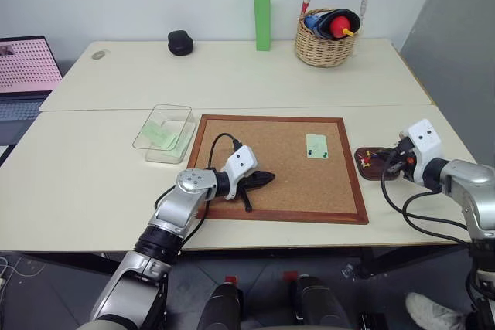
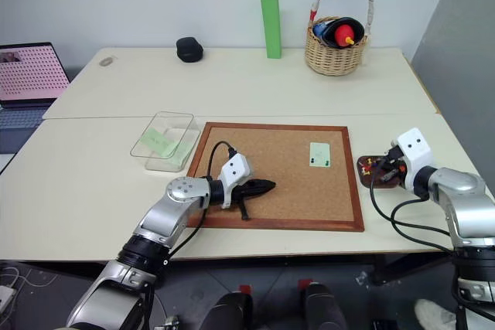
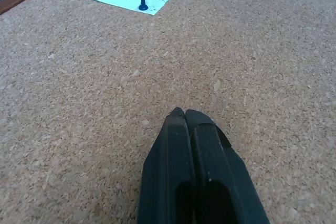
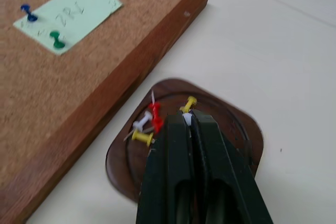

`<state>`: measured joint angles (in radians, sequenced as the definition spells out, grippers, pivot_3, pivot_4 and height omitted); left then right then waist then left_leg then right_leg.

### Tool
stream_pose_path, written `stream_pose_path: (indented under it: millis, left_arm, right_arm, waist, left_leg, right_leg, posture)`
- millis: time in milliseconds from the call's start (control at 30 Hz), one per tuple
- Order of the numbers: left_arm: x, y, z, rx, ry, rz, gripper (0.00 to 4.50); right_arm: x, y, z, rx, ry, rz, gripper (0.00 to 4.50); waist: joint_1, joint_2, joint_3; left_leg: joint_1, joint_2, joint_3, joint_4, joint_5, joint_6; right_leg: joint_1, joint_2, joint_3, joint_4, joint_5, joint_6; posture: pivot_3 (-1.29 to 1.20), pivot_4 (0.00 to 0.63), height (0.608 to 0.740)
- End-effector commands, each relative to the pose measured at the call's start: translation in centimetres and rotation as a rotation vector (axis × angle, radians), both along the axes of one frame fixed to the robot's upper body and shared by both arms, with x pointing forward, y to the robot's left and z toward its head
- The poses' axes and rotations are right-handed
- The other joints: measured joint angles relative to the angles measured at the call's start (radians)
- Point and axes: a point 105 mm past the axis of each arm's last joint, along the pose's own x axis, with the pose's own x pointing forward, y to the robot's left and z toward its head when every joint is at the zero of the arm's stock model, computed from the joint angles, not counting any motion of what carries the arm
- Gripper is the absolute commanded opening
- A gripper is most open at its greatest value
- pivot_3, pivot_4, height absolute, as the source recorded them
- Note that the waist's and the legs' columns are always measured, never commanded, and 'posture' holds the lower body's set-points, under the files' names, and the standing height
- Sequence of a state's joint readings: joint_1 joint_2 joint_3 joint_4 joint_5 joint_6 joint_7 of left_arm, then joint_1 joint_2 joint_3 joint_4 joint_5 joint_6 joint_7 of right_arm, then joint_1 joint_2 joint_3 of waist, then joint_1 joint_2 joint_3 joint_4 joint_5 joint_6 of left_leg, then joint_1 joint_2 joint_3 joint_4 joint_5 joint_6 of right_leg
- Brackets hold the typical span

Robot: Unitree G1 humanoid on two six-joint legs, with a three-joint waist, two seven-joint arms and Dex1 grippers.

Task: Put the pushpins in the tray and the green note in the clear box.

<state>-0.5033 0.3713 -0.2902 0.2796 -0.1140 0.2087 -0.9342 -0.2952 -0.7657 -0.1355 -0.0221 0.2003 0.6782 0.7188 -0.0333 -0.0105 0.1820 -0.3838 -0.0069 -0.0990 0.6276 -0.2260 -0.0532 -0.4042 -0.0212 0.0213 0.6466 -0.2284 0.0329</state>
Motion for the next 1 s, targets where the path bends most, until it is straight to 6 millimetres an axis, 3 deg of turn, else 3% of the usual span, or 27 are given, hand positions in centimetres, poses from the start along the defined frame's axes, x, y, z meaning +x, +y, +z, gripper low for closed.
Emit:
stream_pose_path:
  millis: [33,167,267,400,600,733,867,1000]
  left_arm:
    - [-0.8,0.6,-3.1,0.087,0.091,0.003,0.0]
    - [-0.7,0.5,-3.1,0.089,0.089,0.002,0.0]
    - [-0.7,0.7,-3.1,0.092,0.089,0.003,0.0]
    - [-0.7,0.7,-3.2,0.094,0.088,0.007,0.0]
    - [-0.6,0.8,-3.3,0.094,0.087,0.009,0.0]
    - [-0.6,0.9,-3.4,0.094,0.086,0.009,0.0]
    - [-0.6,0.9,-3.3,0.09,0.088,0.01,0.0]
    - [-0.5,0.8,-3.2,0.088,0.087,0.009,0.0]
  right_arm:
    - [-0.2,-0.4,0.9,-0.023,-0.012,-0.003,0.04]
    - [-0.1,-0.4,0.5,-0.03,0.001,-0.009,0.48]
    - [0.0,-0.3,0.5,-0.032,0.003,-0.009,1.3]
    - [0.2,-0.5,0.7,-0.036,-0.001,-0.013,1.89]
    - [0.3,-0.7,0.9,-0.028,-0.005,-0.02,1.89]
    - [0.5,-0.5,2.4,0.002,-0.056,-0.001,1.89]
    - [0.0,2.2,3.5,0.083,-0.099,0.147,1.89]
    - [-0.1,5.7,3.3,0.15,-0.128,0.257,1.89]
  waist:
    - [0.0,0.0,0.0]
    - [0.001,0.0,0.0]
    - [0.001,0.0,0.0]
    - [0.001,0.0,0.0]
    - [0.001,0.0,0.0]
    - [0.001,0.0,0.0]
    - [0.001,0.0,0.0]
    - [0.001,0.0,0.0]
  left_leg:
    - [0.0,0.0,0.0,0.0,0.0,0.0]
    - [0.0,0.0,0.0,0.0,0.0,0.0]
    - [0.0,0.0,0.0,0.0,0.0,0.0]
    - [0.0,0.0,0.0,0.0,0.0,0.0]
    - [0.0,0.0,0.0,0.0,0.0,0.0]
    - [0.0,0.0,0.0,0.0,0.0,0.0]
    - [0.0,0.0,0.0,0.0,0.0,0.0]
    - [0.0,0.0,-0.001,0.0,0.0,0.0]
  right_leg:
    - [0.0,0.0,0.0,0.0,0.0,0.0]
    - [0.0,0.0,0.0,0.0,0.001,0.001]
    - [0.0,0.0,0.0,-0.001,0.001,0.001]
    - [0.0,0.0,0.0,-0.001,0.001,0.001]
    - [0.0,0.0,0.0,-0.001,0.001,0.001]
    - [0.0,0.0,0.0,-0.001,0.001,0.001]
    - [0.0,0.0,0.0,-0.001,0.001,0.001]
    - [0.0,0.0,-0.001,-0.001,0.002,0.004]
  posture:
    - [0.0,0.15,0.74]
    - [0.0,0.15,0.74]
    - [0.0,0.15,0.74]
    - [0.0,0.15,0.74]
    - [0.0,0.15,0.74]
    - [0.0,0.15,0.74]
    - [0.0,0.15,0.74]
    - [0.0,0.15,0.74]
